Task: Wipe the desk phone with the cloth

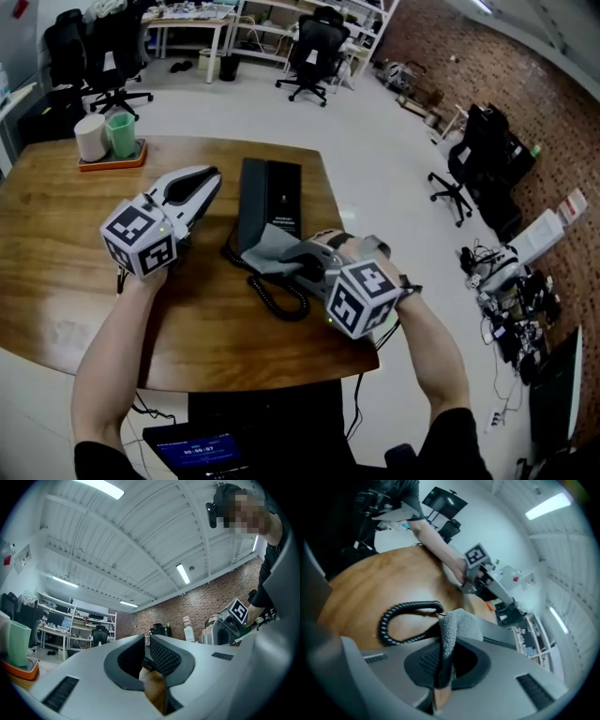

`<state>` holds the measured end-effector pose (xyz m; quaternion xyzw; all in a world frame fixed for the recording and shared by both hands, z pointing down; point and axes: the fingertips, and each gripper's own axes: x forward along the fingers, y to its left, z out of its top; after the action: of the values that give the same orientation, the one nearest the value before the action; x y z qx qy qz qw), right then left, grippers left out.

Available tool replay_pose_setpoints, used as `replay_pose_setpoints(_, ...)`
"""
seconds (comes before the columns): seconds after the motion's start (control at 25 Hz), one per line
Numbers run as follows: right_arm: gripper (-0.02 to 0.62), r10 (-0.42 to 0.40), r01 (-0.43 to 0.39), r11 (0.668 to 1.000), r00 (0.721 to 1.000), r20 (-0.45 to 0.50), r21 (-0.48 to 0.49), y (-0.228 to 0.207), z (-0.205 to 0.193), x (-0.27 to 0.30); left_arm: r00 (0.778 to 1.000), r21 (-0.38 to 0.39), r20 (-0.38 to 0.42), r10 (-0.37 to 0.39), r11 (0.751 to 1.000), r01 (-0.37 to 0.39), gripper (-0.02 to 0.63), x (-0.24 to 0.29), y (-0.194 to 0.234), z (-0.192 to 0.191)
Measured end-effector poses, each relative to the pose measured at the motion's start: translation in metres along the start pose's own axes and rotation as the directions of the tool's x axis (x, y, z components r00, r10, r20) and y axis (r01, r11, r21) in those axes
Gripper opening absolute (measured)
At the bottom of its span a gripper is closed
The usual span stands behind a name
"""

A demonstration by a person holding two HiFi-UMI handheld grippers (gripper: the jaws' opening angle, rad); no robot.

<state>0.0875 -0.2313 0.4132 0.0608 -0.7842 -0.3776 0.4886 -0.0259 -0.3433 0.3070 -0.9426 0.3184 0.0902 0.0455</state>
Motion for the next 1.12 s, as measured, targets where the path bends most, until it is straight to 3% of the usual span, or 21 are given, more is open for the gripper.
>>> replay_pose_setpoints(0.08, 0.025, 0.039, -0.039, 0.999, 0.999, 0.026, -0.018, 0.004, 0.005, -0.006, 1.000, 0.000, 0.000, -0.001, 1.000, 0.001, 0.021, 0.000, 0.000, 0.000)
replay_pose_setpoints(0.16, 0.026, -0.079, 0.072, 0.994, 0.994, 0.074, 0.087, -0.033, 0.000, -0.011, 1.000, 0.000, 0.000, -0.001, 1.000, 0.001, 0.021, 0.000, 0.000, -0.001)
replay_pose_setpoints(0.24, 0.025, -0.274, 0.252, 0.934, 0.960, 0.054, 0.253, -0.089, -0.021, -0.013, 1.000, -0.001, 0.001, -0.002, 1.000, 0.002, 0.021, 0.000, 0.000, -0.001)
replay_pose_setpoints(0.32, 0.025, -0.416, 0.406, 0.841, 0.908, -0.052, 0.356, -0.137, -0.049, -0.011, 1.000, -0.003, 0.002, -0.003, 1.000, 0.003, 0.021, 0.000, 0.000, -0.002)
replay_pose_setpoints(0.44, 0.025, -0.502, 0.521, 0.741, 0.849, -0.165, 0.425, -0.177, -0.081, 0.003, 1.000, -0.005, 0.004, -0.006, 1.000, 0.006, 0.021, -0.001, -0.001, -0.002)
replay_pose_setpoints(0.52, 0.025, -0.500, 0.535, 0.721, 0.842, -0.204, 0.441, -0.186, -0.094, 0.013, 1.000, -0.005, 0.006, -0.006, 1.000, 0.006, 0.021, -0.001, -0.001, -0.002)
replay_pose_setpoints(0.6, 0.025, -0.478, 0.519, 0.738, 0.853, -0.208, 0.432, -0.182, -0.097, 0.018, 1.000, -0.005, 0.007, -0.007, 1.000, 0.007, 0.021, 0.000, -0.001, -0.001)
replay_pose_setpoints(0.72, 0.025, -0.424, 0.454, 0.804, 0.890, -0.166, 0.384, -0.155, -0.084, 0.016, 1.000, 0.000, 0.007, -0.011, 1.000, 0.011, 0.021, 0.002, -0.002, 0.001)
replay_pose_setpoints(0.92, 0.025, -0.291, 0.293, 0.924, 0.956, -0.048, 0.244, -0.083, -0.040, 0.008, 1.000, -0.003, 0.006, -0.018, 1.000, 0.018, 0.021, 0.001, -0.002, 0.002)
replay_pose_setpoints(1.12, 0.025, -0.087, 0.084, 0.994, 0.996, 0.037, 0.076, -0.009, -0.003, -0.001, 1.000, -0.006, 0.002, -0.018, 1.000, 0.018, 0.021, 0.001, -0.004, 0.000)
